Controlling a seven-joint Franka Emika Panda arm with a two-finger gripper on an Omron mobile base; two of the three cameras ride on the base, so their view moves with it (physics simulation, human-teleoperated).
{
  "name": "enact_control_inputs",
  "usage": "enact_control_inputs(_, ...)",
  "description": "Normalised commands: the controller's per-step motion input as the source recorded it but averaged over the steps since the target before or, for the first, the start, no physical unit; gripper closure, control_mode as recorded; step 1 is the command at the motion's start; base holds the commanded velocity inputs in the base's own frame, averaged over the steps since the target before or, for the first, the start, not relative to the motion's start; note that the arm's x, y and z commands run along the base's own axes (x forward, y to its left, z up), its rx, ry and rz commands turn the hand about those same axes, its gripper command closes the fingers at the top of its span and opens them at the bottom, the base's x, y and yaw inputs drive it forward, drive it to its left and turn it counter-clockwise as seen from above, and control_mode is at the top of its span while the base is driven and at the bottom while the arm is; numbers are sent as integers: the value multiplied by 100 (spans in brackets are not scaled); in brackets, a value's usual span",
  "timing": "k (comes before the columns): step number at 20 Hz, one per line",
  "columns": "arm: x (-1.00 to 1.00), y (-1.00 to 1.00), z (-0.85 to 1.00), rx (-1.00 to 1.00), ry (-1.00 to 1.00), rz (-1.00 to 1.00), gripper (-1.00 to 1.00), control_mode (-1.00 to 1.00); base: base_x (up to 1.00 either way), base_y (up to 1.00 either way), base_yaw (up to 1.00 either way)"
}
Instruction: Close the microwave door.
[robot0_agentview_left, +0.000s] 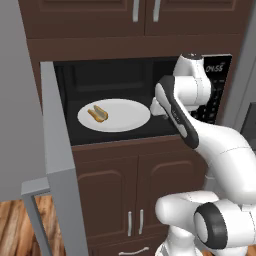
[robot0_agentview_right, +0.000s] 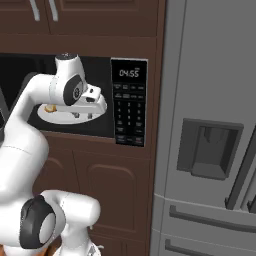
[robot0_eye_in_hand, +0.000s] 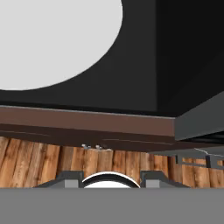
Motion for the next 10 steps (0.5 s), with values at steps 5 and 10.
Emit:
enact_control_inputs(5,-50,9,4,0,-8,2,-100,-100,0,0,0)
enact_control_inputs(10,-90,18,9,0,-27,3,-100,-100,0,0,0)
